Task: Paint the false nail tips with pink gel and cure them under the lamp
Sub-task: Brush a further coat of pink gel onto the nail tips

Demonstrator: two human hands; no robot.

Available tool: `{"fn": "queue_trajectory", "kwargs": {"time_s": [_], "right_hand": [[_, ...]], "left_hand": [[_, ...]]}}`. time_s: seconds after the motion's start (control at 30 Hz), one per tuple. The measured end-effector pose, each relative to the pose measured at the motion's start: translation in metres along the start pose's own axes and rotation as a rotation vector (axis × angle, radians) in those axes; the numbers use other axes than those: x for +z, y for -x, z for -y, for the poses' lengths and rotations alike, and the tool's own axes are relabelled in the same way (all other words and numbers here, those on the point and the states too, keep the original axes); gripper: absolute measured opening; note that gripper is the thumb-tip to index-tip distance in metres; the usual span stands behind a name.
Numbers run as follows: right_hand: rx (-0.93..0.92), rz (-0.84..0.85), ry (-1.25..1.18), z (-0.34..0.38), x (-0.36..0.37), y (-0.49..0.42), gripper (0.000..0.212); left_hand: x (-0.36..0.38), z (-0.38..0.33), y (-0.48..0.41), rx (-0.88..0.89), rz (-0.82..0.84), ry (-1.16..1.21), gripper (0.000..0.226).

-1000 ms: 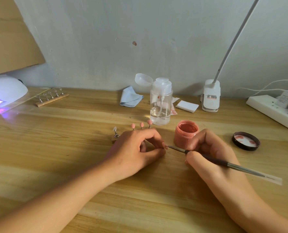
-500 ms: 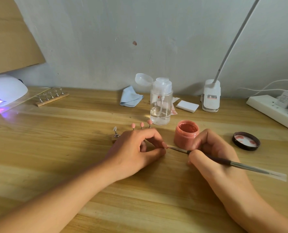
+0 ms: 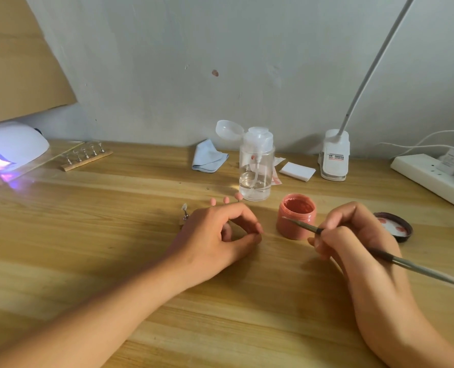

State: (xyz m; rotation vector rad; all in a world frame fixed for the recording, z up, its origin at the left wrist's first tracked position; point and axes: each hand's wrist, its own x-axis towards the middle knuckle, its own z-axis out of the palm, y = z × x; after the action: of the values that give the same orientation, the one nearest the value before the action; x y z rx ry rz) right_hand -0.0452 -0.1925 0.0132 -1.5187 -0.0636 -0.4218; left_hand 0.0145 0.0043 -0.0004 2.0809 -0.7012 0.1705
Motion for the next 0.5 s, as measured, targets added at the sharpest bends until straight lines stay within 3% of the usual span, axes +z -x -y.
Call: {"fn": "queue_trajectory", "kwargs": {"time_s": [0.17, 0.3, 0.5], "right_hand": [[0.049, -0.027, -0.032, -0.006, -0.005, -0.001, 0.043], [0.052, 0.012, -0.033, -0.009, -0.004, -0.002, 0.046], [0.046, 0.081, -0.033, -0.009, -0.004, -0.006, 0.052]], "left_hand": [[-0.015, -0.006, -0.004, 0.046, -0.222, 0.035, 0.014], [-0.052, -0.002, -0.017, -0.039, -0.394, 0.117, 0.009], [-0.088, 0.015, -0.017, -0.233, -0.231, 0.063, 0.015]]}}
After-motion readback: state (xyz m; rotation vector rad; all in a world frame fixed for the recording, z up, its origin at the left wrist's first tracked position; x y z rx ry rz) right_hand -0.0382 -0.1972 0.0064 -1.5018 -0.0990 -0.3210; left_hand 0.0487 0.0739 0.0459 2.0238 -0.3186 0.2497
